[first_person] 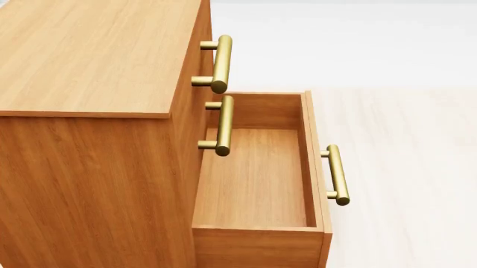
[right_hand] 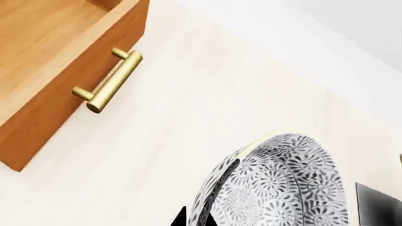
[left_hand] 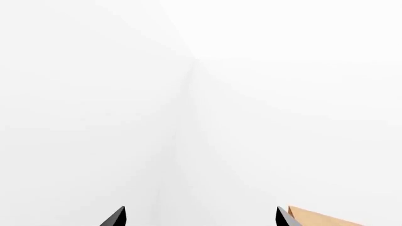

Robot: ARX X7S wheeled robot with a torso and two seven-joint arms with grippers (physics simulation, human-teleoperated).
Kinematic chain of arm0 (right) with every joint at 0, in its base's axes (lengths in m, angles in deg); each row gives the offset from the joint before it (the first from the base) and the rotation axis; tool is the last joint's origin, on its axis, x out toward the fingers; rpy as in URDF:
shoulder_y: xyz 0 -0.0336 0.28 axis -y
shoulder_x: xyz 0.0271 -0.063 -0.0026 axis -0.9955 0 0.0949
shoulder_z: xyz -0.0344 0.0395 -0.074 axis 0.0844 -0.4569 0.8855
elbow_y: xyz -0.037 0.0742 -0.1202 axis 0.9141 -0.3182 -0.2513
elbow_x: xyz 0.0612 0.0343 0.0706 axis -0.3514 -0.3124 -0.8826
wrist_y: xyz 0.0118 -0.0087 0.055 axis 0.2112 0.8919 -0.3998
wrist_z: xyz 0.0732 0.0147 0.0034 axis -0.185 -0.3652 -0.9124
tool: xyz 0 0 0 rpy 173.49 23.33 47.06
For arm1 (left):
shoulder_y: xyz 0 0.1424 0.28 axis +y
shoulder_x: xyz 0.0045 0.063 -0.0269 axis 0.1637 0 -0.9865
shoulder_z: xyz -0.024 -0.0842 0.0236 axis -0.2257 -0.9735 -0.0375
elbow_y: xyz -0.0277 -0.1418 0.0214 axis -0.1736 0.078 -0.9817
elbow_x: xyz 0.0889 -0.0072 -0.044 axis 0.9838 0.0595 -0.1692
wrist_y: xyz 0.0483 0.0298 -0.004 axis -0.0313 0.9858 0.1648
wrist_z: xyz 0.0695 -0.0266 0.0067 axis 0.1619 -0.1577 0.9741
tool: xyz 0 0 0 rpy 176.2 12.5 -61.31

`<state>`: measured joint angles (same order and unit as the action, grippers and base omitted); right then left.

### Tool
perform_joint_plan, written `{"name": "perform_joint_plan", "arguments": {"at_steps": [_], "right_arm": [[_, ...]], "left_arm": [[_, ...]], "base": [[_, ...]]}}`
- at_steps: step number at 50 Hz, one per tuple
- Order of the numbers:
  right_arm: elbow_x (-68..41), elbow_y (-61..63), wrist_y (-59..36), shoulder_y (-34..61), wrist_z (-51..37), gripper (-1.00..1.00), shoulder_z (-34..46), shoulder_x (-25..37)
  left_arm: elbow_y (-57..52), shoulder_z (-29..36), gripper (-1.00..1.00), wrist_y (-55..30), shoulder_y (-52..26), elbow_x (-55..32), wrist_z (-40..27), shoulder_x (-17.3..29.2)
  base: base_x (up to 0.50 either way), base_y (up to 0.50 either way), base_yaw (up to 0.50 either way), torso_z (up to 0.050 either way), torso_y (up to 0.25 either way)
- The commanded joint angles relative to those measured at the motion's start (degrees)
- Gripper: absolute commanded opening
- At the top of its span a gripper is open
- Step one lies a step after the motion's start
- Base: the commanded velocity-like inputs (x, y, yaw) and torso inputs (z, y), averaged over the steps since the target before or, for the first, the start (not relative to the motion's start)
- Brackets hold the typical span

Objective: Put the bowl on top of the cabinet.

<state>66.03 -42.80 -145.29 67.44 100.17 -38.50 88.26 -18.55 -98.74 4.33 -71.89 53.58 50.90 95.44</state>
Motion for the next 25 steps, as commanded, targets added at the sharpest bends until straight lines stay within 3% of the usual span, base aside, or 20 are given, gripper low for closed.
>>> {"name": "perform_joint_plan", "arguments": {"at_steps": [1,25], "right_arm": [[7.9,-0.6,1.1,14.9,8.5,-1.0,11.5,-3.7],[18.6,-14.6,13.0,33.5,20.8,-1.0,27.0,-18.1]], "left_arm": [[0.0,0.1,1.0,0.1,0.1,0.0,-0.1,0.2],[0.1,0.4,1.0,0.2,0.3,0.3,-0.3,0.5]], "base": [[0.0,0.0,0.0,0.0,0.0],[0.0,0.0,0.0,0.0,0.0]]}}
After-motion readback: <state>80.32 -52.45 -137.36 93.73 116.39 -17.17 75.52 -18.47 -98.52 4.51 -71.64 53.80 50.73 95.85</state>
